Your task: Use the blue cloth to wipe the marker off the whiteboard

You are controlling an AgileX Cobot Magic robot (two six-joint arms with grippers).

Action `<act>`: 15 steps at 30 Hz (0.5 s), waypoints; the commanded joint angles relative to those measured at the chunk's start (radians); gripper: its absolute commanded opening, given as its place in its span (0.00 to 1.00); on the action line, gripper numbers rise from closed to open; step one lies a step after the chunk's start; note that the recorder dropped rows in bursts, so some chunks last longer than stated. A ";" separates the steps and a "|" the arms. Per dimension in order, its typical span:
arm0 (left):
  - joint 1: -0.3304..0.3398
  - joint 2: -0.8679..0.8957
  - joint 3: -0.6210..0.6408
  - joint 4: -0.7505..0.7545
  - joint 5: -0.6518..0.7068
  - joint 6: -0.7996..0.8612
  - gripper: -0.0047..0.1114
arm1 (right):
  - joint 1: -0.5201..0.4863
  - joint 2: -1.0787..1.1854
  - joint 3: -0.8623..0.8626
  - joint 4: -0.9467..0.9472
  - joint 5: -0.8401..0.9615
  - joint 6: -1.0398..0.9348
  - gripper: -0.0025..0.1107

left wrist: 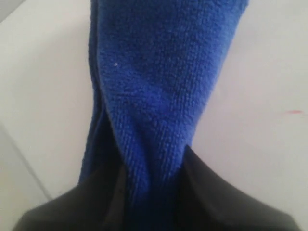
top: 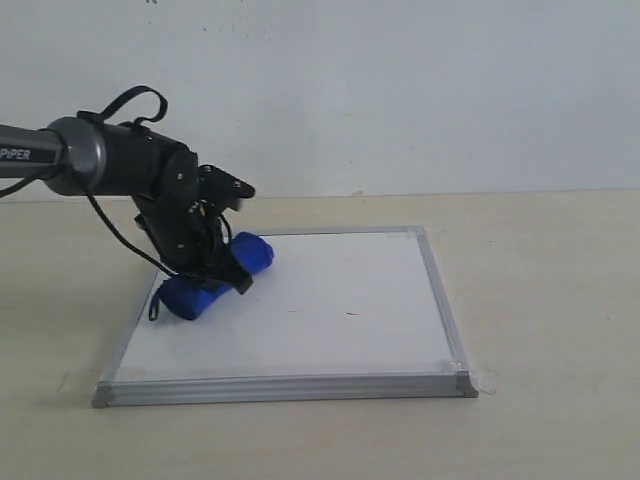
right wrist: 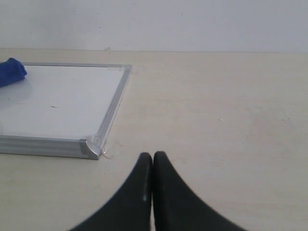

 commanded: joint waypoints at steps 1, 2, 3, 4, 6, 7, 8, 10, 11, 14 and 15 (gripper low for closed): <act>0.025 0.004 0.004 0.017 0.053 -0.035 0.07 | -0.002 -0.004 0.000 0.000 -0.009 0.000 0.02; 0.019 0.004 0.004 0.005 0.058 -0.031 0.07 | -0.002 -0.004 0.000 0.000 -0.009 0.000 0.02; 0.007 0.004 0.004 -0.018 0.058 -0.004 0.07 | -0.002 -0.004 0.000 0.000 -0.009 0.000 0.02; -0.004 0.004 0.004 -0.047 0.060 0.034 0.07 | -0.002 -0.004 0.000 0.000 -0.009 0.000 0.02; -0.039 0.004 0.004 -0.127 0.062 0.119 0.07 | -0.002 -0.004 0.000 0.000 -0.009 0.000 0.02; -0.055 0.004 0.004 -0.161 0.062 0.153 0.07 | -0.002 -0.004 0.000 0.000 -0.009 0.000 0.02; -0.076 0.004 0.004 -0.192 0.064 0.185 0.07 | -0.002 -0.004 0.000 0.000 -0.009 0.000 0.02; -0.124 0.004 0.004 -0.262 0.074 0.265 0.07 | -0.002 -0.004 0.000 0.000 -0.009 0.000 0.02; -0.148 0.004 0.004 -0.289 0.082 0.301 0.07 | -0.002 -0.004 0.000 0.000 -0.009 0.000 0.02; -0.205 0.004 0.004 -0.316 0.090 0.369 0.07 | -0.002 -0.004 0.000 0.000 -0.009 0.000 0.02; -0.219 0.004 0.004 -0.316 0.090 0.378 0.07 | -0.002 -0.004 0.000 0.000 -0.009 0.000 0.02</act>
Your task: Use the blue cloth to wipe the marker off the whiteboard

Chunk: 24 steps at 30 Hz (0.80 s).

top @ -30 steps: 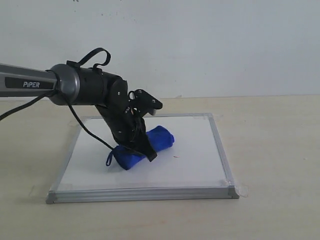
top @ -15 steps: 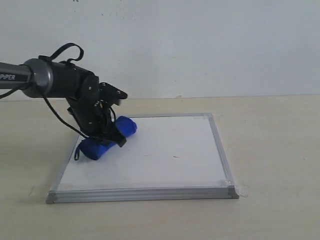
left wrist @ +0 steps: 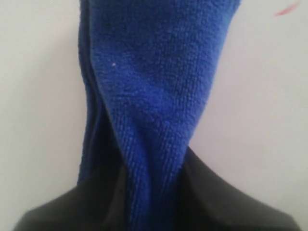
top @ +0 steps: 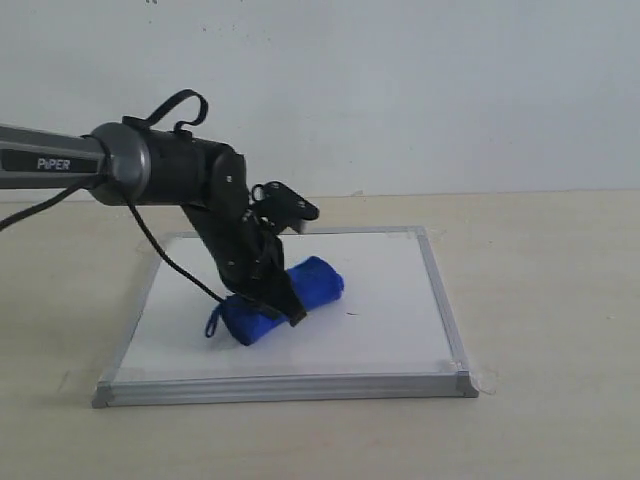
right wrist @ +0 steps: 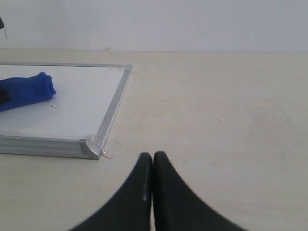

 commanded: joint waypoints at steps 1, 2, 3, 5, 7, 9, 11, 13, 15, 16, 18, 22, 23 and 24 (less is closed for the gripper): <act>-0.077 0.006 0.008 -0.066 0.029 0.081 0.07 | -0.002 -0.004 0.000 0.000 -0.009 0.000 0.02; -0.077 0.006 0.008 -0.045 0.021 0.074 0.07 | -0.002 -0.004 0.000 0.000 -0.009 0.000 0.02; -0.061 0.006 0.008 0.029 0.004 0.015 0.07 | -0.002 -0.004 0.000 0.000 -0.009 0.000 0.02; -0.007 0.006 0.008 0.166 -0.016 -0.140 0.07 | -0.002 -0.004 0.000 0.000 -0.009 0.000 0.02; 0.060 0.006 0.008 0.245 -0.013 -0.285 0.07 | -0.002 -0.004 0.000 0.000 -0.009 0.000 0.02; 0.120 0.006 0.008 0.251 0.004 -0.350 0.07 | -0.002 -0.004 0.000 0.000 -0.009 0.000 0.02; 0.142 0.006 0.008 0.224 0.029 -0.343 0.07 | -0.002 -0.004 0.000 0.000 -0.009 0.000 0.02; 0.126 0.006 0.008 0.166 0.038 -0.263 0.07 | -0.002 -0.004 0.000 0.000 -0.009 0.000 0.02; 0.093 0.006 0.008 0.053 0.038 -0.134 0.07 | -0.002 -0.004 0.000 0.000 -0.009 0.000 0.02; 0.068 0.006 0.008 -0.018 0.042 -0.060 0.07 | -0.002 -0.004 0.000 0.000 -0.009 0.000 0.02; 0.018 0.006 0.008 -0.096 0.062 0.060 0.07 | -0.002 -0.004 0.000 0.000 -0.009 0.000 0.02; -0.025 0.006 0.008 -0.081 0.098 0.137 0.07 | -0.002 -0.004 0.000 0.000 -0.009 0.000 0.02; -0.025 0.006 0.008 -0.071 0.094 0.139 0.07 | -0.002 -0.004 0.000 0.000 -0.009 0.000 0.02; -0.019 0.006 0.008 -0.054 0.087 0.125 0.07 | -0.002 -0.004 0.000 0.000 -0.009 0.000 0.02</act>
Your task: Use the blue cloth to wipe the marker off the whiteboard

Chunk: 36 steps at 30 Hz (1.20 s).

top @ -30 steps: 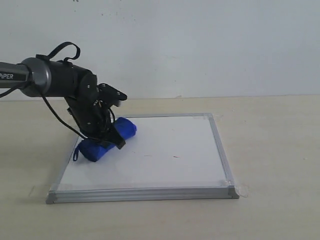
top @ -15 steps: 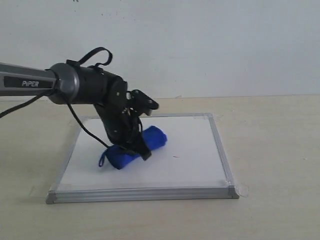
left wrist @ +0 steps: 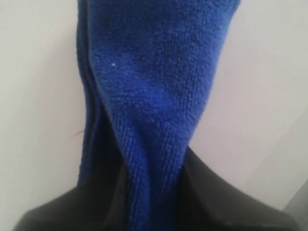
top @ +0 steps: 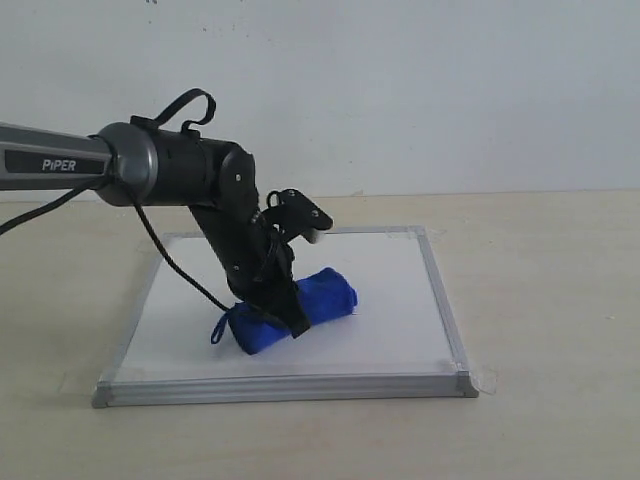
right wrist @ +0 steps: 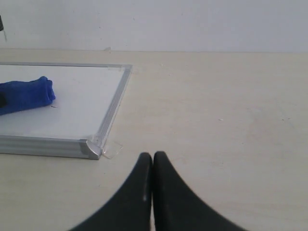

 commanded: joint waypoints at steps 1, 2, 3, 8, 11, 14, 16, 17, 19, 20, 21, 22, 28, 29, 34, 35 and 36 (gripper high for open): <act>-0.004 0.012 0.008 0.016 0.032 -0.012 0.07 | -0.002 -0.004 0.000 0.000 -0.009 0.000 0.02; 0.011 0.012 0.008 0.075 0.017 -0.089 0.07 | -0.002 -0.004 0.000 0.000 -0.009 0.000 0.02; 0.023 0.012 0.008 0.123 0.009 -0.151 0.07 | -0.002 -0.004 0.000 0.000 -0.009 0.000 0.02; 0.113 0.012 0.008 0.408 0.024 -0.534 0.07 | -0.002 -0.004 0.000 0.000 -0.009 0.000 0.02; 0.136 0.012 0.008 0.385 0.053 -0.553 0.07 | -0.002 -0.004 0.000 0.000 -0.009 0.000 0.02; 0.123 0.012 0.008 0.262 0.060 -0.417 0.07 | -0.002 -0.004 0.000 0.000 -0.009 0.000 0.02; 0.097 0.012 0.008 0.144 0.060 -0.287 0.07 | -0.002 -0.004 0.000 0.000 -0.009 0.000 0.02; 0.083 0.012 0.008 0.068 0.063 -0.198 0.07 | -0.002 -0.004 0.000 0.000 -0.009 0.000 0.02; 0.059 0.012 0.008 -0.099 0.089 -0.026 0.07 | -0.002 -0.004 0.000 0.000 -0.009 0.000 0.02; 0.047 0.012 0.008 -0.179 0.109 0.057 0.07 | -0.002 -0.004 0.000 0.000 -0.009 0.000 0.02; 0.037 0.012 0.008 -0.249 0.130 0.127 0.07 | -0.002 -0.004 0.000 0.000 -0.009 0.000 0.02; 0.029 0.012 0.008 -0.291 0.144 0.177 0.07 | -0.002 -0.004 0.000 0.000 -0.009 0.000 0.02; 0.029 0.012 0.008 -0.263 0.072 0.165 0.07 | -0.002 -0.004 0.000 0.000 -0.009 0.000 0.02; 0.041 0.012 0.008 -0.224 0.036 0.091 0.07 | -0.002 -0.004 0.000 0.000 -0.009 0.000 0.02; 0.113 0.012 0.008 -0.064 -0.082 -0.188 0.07 | -0.002 -0.004 0.000 0.000 -0.009 0.000 0.02; 0.130 0.012 0.008 -0.030 -0.098 -0.245 0.07 | -0.002 -0.004 0.000 0.000 -0.009 0.000 0.02; 0.147 0.012 0.008 0.007 -0.108 -0.300 0.07 | -0.002 -0.004 0.000 0.000 -0.009 0.000 0.02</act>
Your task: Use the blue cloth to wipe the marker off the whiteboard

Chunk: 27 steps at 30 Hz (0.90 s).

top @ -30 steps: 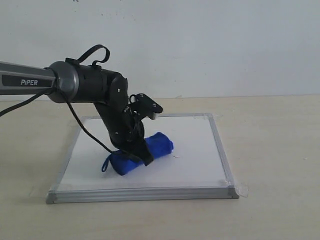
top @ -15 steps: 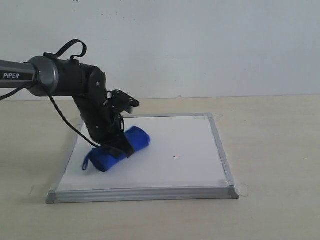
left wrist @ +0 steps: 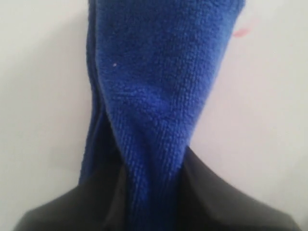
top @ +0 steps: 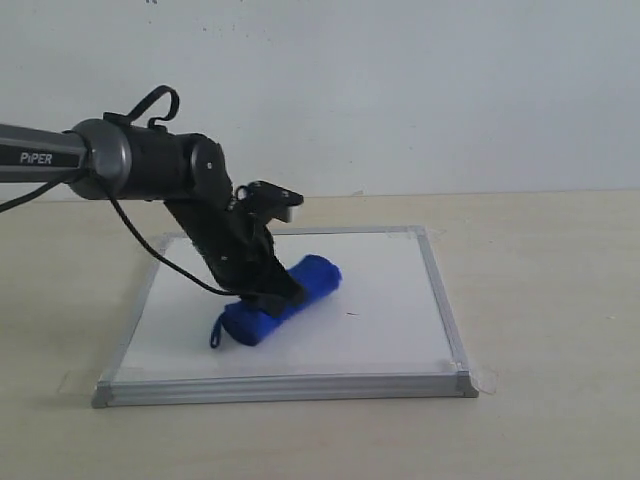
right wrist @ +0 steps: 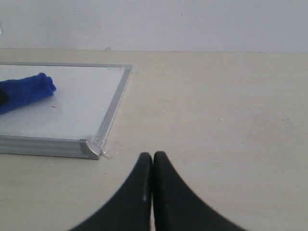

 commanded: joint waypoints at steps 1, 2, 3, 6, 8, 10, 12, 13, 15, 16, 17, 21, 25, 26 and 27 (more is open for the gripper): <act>0.077 0.013 0.006 0.172 -0.076 -0.231 0.07 | -0.002 -0.004 0.000 0.000 -0.009 0.000 0.02; 0.086 0.013 0.006 0.184 -0.076 -0.265 0.07 | -0.002 -0.004 0.000 0.000 -0.009 0.000 0.02; 0.094 0.013 0.006 0.184 -0.069 -0.277 0.07 | -0.002 -0.004 0.000 0.000 -0.009 0.000 0.02; 0.091 0.013 0.006 0.175 -0.027 -0.254 0.07 | -0.002 -0.004 0.000 0.000 -0.009 0.000 0.02; 0.076 0.013 0.006 0.140 0.011 -0.176 0.07 | -0.002 -0.004 0.000 0.000 -0.009 0.000 0.02; 0.053 0.013 0.006 0.058 0.074 -0.012 0.07 | -0.002 -0.004 0.000 0.000 -0.009 0.000 0.02; 0.029 0.013 0.006 -0.059 0.132 0.133 0.07 | -0.002 -0.004 0.000 0.000 -0.009 0.000 0.02; 0.017 0.013 0.006 -0.130 0.162 0.213 0.07 | -0.002 -0.004 0.000 0.000 -0.009 0.000 0.02; -0.002 0.013 0.006 -0.260 0.214 0.354 0.07 | -0.002 -0.004 0.000 0.000 -0.009 0.000 0.02; -0.011 0.013 0.006 -0.312 0.229 0.411 0.07 | -0.002 -0.004 0.000 0.000 -0.009 0.000 0.02; -0.018 0.013 0.006 -0.343 0.233 0.444 0.07 | -0.002 -0.004 0.000 0.000 -0.009 0.000 0.02; -0.020 0.013 -0.006 -0.378 0.174 0.412 0.07 | -0.002 -0.004 0.000 0.000 -0.009 0.000 0.02; 0.015 0.013 -0.023 -0.240 0.031 0.193 0.07 | -0.002 -0.004 0.000 0.000 -0.009 0.000 0.02; 0.023 0.013 -0.025 -0.194 0.006 0.139 0.07 | -0.002 -0.004 0.000 0.000 -0.009 0.000 0.02; 0.034 0.013 -0.028 -0.113 -0.021 0.055 0.07 | -0.002 -0.004 0.000 0.000 -0.009 0.000 0.02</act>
